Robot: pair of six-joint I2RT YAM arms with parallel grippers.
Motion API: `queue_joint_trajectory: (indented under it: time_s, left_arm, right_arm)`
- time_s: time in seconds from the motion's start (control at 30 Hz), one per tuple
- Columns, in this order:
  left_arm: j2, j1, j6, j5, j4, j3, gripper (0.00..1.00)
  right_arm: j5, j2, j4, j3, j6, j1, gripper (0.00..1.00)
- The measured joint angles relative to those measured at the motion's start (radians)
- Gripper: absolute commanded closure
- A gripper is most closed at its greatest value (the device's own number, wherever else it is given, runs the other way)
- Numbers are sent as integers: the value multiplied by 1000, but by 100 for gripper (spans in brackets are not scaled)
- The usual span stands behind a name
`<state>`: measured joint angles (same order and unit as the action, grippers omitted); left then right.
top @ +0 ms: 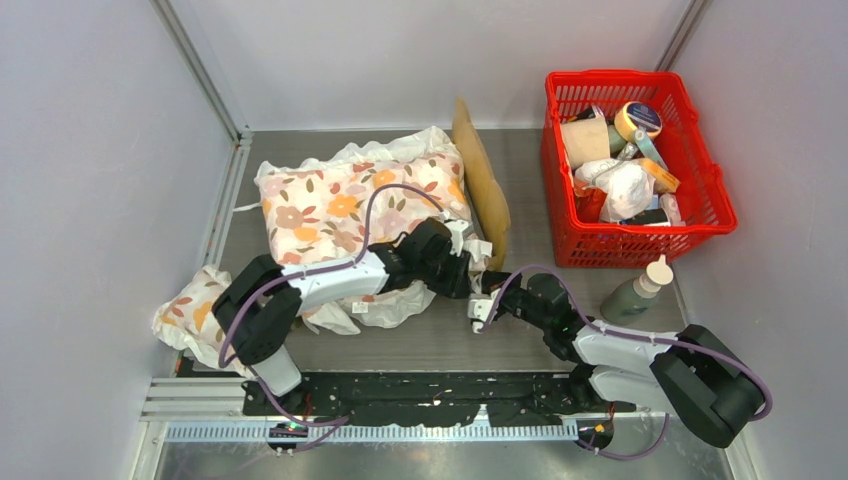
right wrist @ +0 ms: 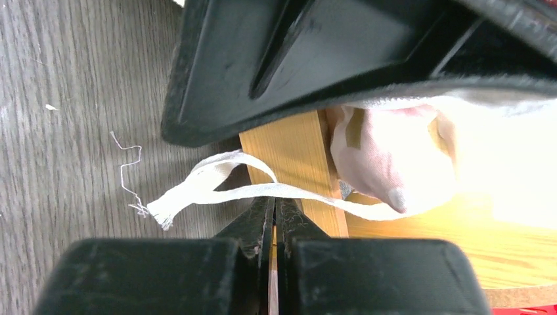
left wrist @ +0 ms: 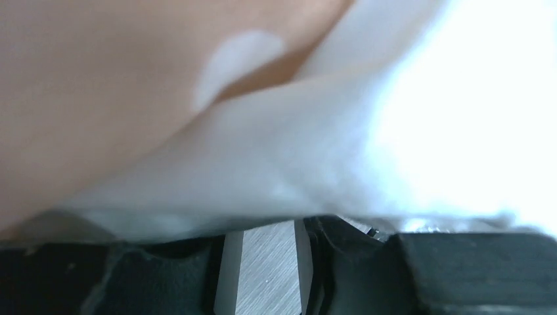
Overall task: Set up the pet bed
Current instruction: Tie the ropes to the bed frame.
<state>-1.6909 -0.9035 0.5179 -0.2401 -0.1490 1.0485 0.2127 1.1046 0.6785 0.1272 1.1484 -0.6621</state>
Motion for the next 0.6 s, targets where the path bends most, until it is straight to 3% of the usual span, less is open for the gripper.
queue_joint_trajectory:
  time_s: [0.27, 0.6]
  left_arm:
    - [112, 14, 30, 36, 146, -153, 61]
    - [173, -82, 170, 174, 568, -407, 60]
  right_arm:
    - [11, 0, -10, 0, -3, 3, 95]
    - [29, 0, -13, 0, -11, 5, 95]
